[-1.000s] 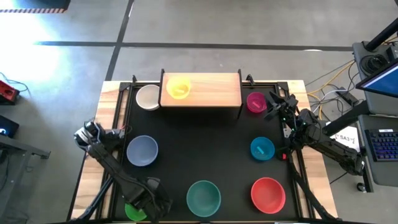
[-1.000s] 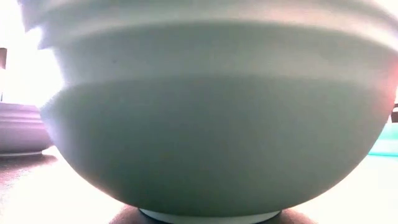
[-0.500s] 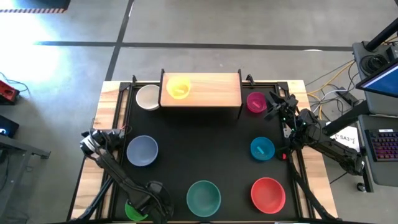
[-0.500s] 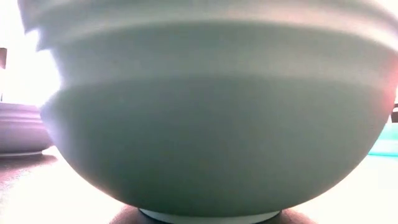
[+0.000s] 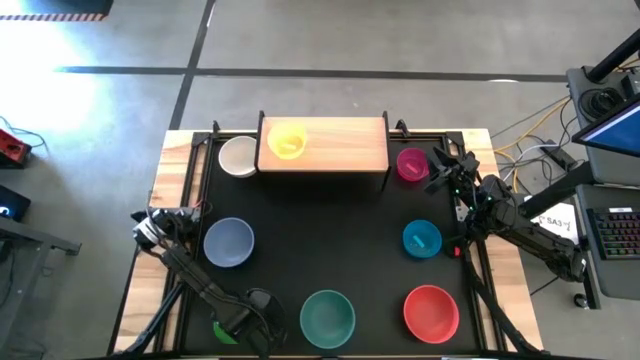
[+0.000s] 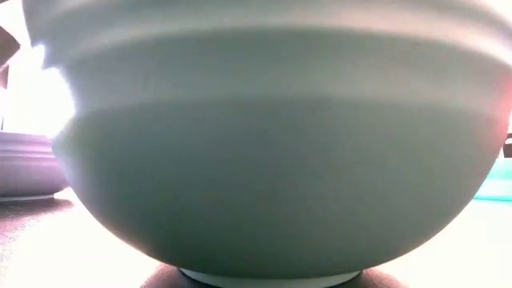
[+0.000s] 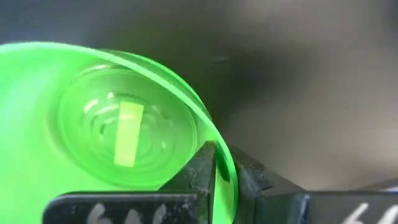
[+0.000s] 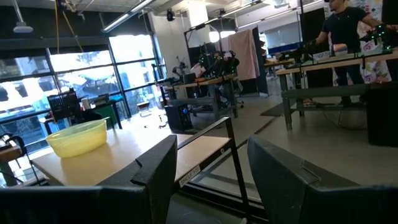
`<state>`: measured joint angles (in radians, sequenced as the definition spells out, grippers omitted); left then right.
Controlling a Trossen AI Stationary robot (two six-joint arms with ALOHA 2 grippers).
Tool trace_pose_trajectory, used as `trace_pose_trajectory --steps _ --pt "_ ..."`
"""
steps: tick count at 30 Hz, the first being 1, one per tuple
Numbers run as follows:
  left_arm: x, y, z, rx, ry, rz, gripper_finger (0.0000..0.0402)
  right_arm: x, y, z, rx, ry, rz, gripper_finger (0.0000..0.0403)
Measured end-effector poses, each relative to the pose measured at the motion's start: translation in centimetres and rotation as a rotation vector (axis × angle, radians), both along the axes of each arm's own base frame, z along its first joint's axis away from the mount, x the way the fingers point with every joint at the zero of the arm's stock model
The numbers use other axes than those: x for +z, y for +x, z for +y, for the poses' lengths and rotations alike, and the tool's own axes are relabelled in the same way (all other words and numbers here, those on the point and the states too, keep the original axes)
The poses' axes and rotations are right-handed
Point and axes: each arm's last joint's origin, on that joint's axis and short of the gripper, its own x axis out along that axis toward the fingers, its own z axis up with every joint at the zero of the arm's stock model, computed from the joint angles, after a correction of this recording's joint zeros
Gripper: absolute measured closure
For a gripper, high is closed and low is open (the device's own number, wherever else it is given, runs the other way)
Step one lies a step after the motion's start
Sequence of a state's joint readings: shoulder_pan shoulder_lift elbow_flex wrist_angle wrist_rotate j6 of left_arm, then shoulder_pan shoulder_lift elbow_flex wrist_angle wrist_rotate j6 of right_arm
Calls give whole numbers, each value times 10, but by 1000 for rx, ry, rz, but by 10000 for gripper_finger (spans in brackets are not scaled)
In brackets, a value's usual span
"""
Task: Place and stack bowls onto a shelf
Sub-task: Stack the small green bowl on top of the small yellow bowl on the shelf
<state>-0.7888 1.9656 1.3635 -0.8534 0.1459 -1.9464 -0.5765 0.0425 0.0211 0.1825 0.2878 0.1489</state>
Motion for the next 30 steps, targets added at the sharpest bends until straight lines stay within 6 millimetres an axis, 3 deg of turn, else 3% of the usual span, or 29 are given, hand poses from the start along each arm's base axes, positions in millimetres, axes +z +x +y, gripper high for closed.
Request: trace_pose_trajectory --steps 8,16,21,30 --pt "14 17 14 -120 23 -16 400 0 0 0 0 -1 1 218" --pt "60 37 27 -283 199 -122 401 0 0 0 0 -1 2 218" --pt "84 47 34 -489 279 -202 400 0 0 0 0 -1 2 218" --pt "101 58 70 -747 420 -109 400 0 0 0 0 0 1 218"
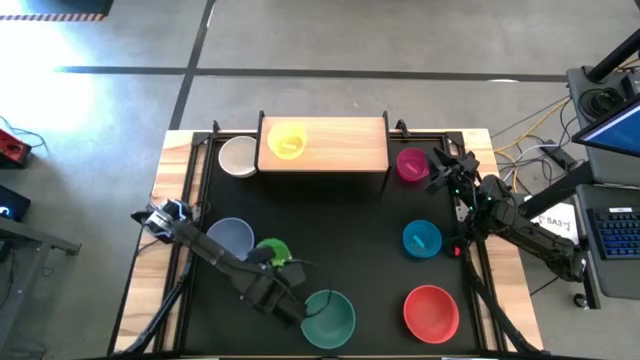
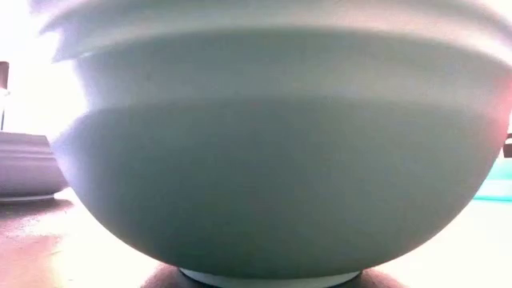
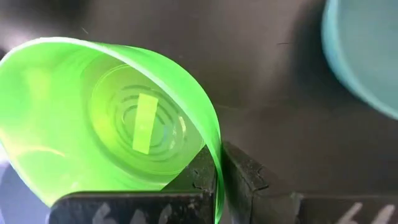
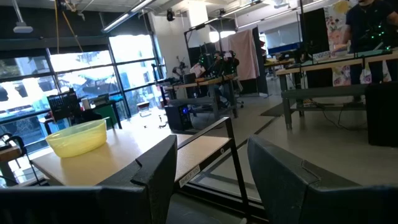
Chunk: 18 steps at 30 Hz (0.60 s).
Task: Place and stack bowls onto a shelf
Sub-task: Stack the small green bowl on top of the small yellow bowl on the shelf
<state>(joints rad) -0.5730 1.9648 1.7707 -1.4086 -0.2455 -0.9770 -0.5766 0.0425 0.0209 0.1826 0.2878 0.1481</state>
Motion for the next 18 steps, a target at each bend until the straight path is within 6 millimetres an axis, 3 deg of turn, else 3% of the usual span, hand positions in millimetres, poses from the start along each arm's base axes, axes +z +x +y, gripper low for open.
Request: trace_pose_trajectory --steps 7,18 --pt "15 10 41 -108 130 111 400 0 0 0 0 -1 1 218" --pt "71 5 119 -155 310 -21 400 0 0 0 0 -1 0 218"
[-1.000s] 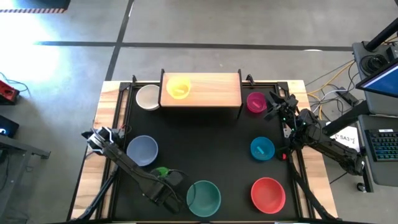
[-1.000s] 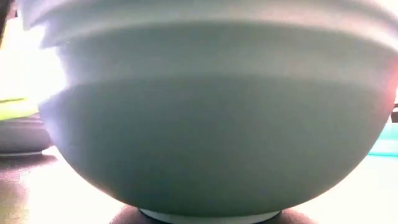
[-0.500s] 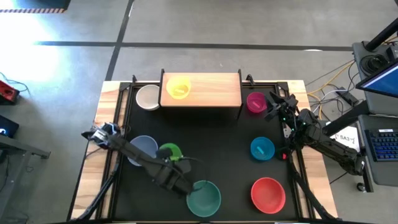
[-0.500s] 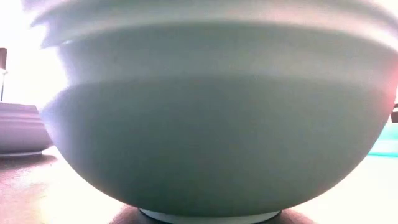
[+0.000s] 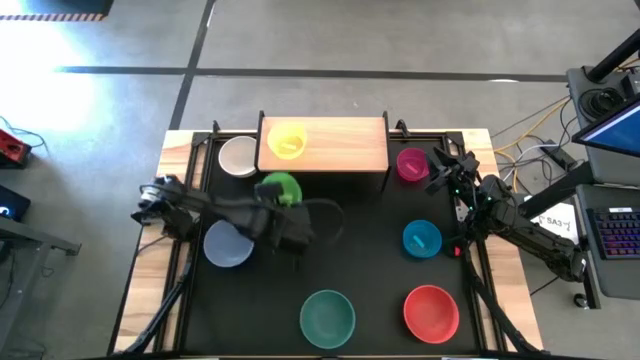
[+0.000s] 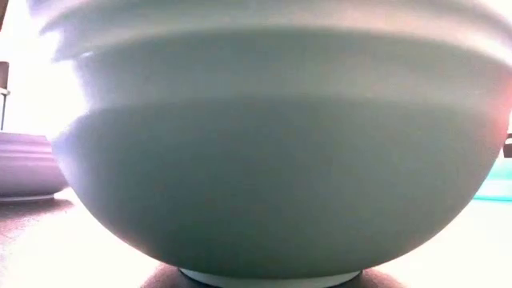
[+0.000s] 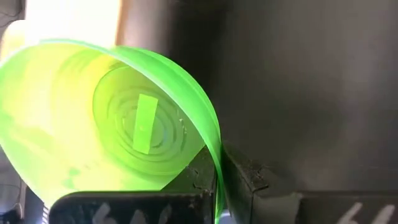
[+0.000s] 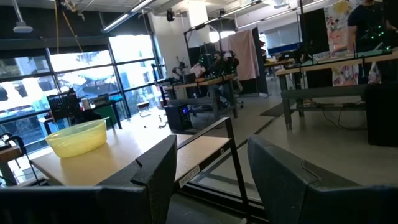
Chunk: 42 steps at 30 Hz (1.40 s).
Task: Place and stack bowls onto a shelf
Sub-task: Stack the small green bowl on top of the small yellow bowl on the shelf
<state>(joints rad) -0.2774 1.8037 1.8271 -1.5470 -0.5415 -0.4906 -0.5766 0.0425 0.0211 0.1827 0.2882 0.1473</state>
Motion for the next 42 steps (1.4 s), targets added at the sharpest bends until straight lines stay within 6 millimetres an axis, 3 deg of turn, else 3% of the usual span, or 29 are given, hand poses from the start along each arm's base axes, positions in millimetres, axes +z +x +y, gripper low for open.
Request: trace_pose_trajectory --steps 9,19,23,27,32,42 --pt "28 -4 75 12 68 -59 400 0 0 0 -1 0 1 218" --pt "25 3 167 33 52 -79 400 0 0 0 0 0 0 218" --pt "17 4 194 37 3 -99 400 0 0 0 0 1 0 218" --pt "4 1 211 71 -33 -62 395 0 0 0 0 1 -1 218" --pt "-1 -2 216 93 -72 -59 371 0 0 0 0 0 0 218" --pt "1 -4 220 114 -64 -75 269 0 0 0 0 0 0 218"
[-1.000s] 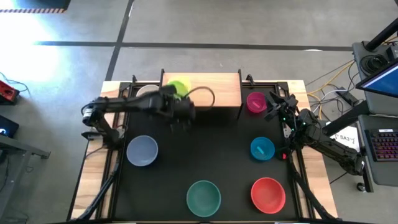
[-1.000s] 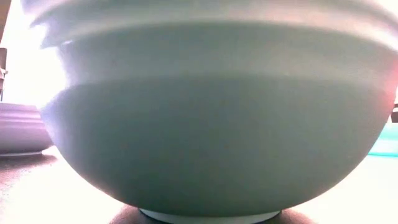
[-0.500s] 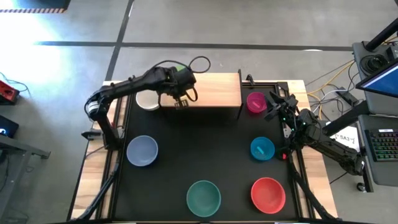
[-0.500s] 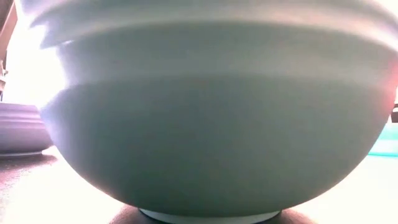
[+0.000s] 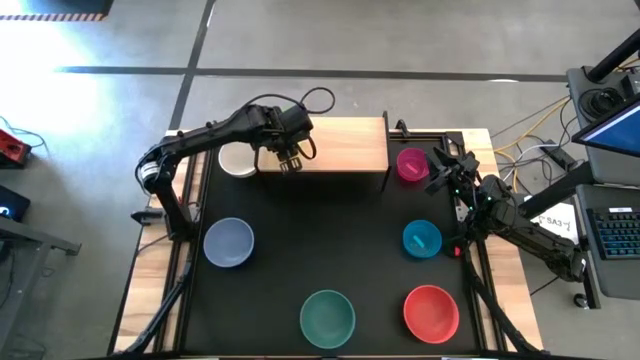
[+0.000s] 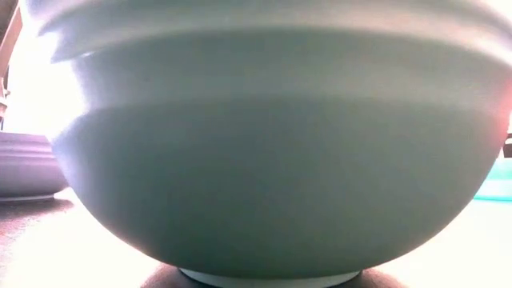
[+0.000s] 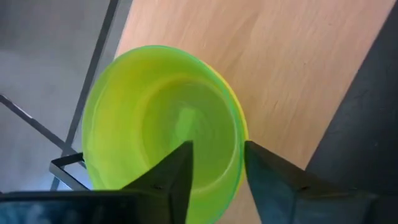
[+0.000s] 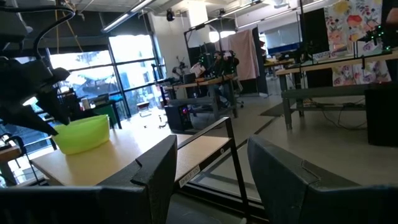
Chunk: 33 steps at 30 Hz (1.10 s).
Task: Place and stack bowls onto a shelf
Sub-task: Stack the small green bowl on top of the small yellow bowl on the shelf, then stack the small red bowl on top of the small green bowl on the shelf
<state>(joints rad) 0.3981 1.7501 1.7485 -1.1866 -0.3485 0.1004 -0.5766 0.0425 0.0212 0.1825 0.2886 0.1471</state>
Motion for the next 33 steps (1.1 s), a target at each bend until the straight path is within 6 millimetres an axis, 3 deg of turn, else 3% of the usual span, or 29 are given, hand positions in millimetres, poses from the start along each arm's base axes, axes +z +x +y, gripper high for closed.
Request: trace_pose_trajectory --steps 8,17,21,33 --pt "18 -6 -2 1 20 -47 193 0 0 0 1 1 -1 218" --pt "43 -5 -16 -1 -111 -192 180 0 0 0 0 0 0 218" --pt "45 0 -37 -85 -198 -214 186 0 0 0 0 0 1 218" --pt "50 26 -122 -317 -177 -293 192 0 0 0 0 0 -1 218"
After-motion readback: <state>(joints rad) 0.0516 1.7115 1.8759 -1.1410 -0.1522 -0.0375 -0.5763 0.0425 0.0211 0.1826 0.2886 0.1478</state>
